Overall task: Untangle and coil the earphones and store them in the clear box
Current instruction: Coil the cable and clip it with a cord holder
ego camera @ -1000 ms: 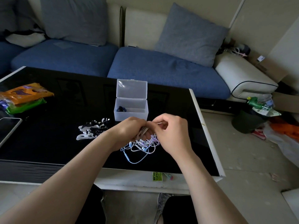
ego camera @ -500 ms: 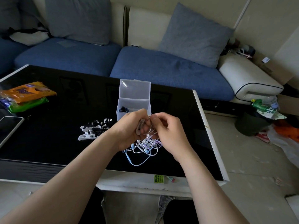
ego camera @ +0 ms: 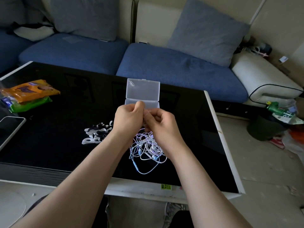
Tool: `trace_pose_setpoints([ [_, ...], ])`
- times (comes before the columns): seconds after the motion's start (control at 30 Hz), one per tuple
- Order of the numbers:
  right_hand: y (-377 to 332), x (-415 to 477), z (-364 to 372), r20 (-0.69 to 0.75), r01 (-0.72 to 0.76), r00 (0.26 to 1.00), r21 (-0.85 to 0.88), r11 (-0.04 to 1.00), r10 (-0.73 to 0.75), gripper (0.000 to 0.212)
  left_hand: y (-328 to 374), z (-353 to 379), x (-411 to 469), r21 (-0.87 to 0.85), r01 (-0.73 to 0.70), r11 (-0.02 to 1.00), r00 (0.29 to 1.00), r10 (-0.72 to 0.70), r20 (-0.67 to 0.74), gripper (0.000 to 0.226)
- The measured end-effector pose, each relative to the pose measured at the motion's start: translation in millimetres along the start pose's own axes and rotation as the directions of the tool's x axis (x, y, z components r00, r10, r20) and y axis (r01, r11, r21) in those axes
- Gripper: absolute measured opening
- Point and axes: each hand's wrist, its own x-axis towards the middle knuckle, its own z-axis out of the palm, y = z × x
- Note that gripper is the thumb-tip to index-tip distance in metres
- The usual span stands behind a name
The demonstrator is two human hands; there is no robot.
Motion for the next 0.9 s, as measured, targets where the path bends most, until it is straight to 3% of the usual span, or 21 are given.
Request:
trace_pose_setpoints([
  [0.3,0.1,17.6,11.6,0.019,0.057,0.998,-0.179,0.982,-0.055,0.024,-0.4,-7.4,16.3,0.043,0.037,0.998,0.991,-0.042,0.130,0.061],
  [0.5,3.3,32.2,27.3,-0.008,0.021,1.000,-0.208,0.978,-0.023,0.028,0.6,-12.7,18.4,0.067,-0.064,0.996,0.978,0.049,0.203,0.055],
  [0.6,-3.6,36.7,33.1,-0.054,0.066,0.995,-0.191,0.979,-0.078,0.022,-0.3,-16.9,24.0,0.215,-0.163,0.963,0.980,0.132,0.151,0.046],
  [0.73,-0.8,44.3,41.5,-0.083,0.141,0.982,-0.293,0.946,-0.172,0.021,5.8,-18.3,30.0,0.499,-0.207,0.841,0.972,0.234,0.010,0.039],
  [0.9,4.1,54.2,38.8,-0.140,0.157,0.969,-0.298,0.942,-0.205,0.031,11.9,-23.6,46.3,0.539,-0.264,0.800,0.954,0.299,0.024,0.040],
])
